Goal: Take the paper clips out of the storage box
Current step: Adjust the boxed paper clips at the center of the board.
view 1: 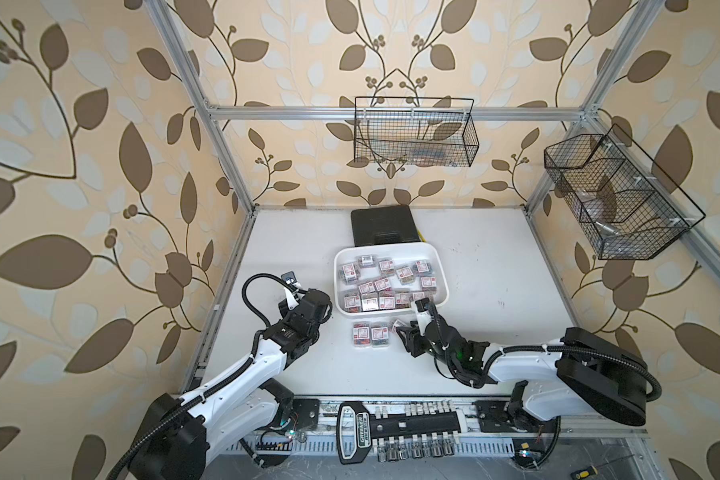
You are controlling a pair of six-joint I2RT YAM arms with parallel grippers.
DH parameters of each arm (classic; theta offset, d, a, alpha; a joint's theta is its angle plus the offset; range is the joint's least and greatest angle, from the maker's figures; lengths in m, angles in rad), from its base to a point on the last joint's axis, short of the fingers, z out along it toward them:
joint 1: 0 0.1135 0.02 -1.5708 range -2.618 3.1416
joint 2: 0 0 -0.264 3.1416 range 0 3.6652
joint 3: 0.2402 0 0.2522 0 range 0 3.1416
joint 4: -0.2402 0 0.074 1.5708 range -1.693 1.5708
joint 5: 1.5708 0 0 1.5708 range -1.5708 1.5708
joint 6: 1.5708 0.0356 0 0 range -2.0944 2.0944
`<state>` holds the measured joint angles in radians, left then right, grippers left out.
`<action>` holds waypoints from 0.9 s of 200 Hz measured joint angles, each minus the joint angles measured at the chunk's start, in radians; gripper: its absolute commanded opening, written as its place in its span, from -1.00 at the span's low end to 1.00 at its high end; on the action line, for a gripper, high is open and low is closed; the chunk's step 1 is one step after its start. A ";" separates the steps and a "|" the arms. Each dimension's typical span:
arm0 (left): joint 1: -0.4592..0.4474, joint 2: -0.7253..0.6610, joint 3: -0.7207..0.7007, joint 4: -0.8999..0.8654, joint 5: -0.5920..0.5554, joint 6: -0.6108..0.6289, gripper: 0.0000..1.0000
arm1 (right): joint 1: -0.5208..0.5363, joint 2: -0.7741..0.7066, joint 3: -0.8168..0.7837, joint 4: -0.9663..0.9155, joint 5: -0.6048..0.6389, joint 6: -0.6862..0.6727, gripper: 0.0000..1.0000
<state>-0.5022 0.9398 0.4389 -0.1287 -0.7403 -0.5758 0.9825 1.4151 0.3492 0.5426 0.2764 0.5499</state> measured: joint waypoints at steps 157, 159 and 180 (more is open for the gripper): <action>0.000 0.000 0.000 0.000 0.000 0.000 0.28 | 0.095 -0.066 -0.048 -0.010 0.117 0.346 -0.24; 0.000 0.000 0.000 0.000 0.000 0.000 0.28 | 0.095 -0.066 -0.050 -0.012 0.122 0.350 -0.22; 0.000 0.000 0.000 0.000 0.000 0.000 0.28 | 0.100 -0.067 -0.061 -0.020 0.160 0.388 0.00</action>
<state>-0.5022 0.9394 0.4389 -0.1287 -0.7403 -0.5762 1.0828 1.3479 0.2886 0.5228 0.4366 0.9375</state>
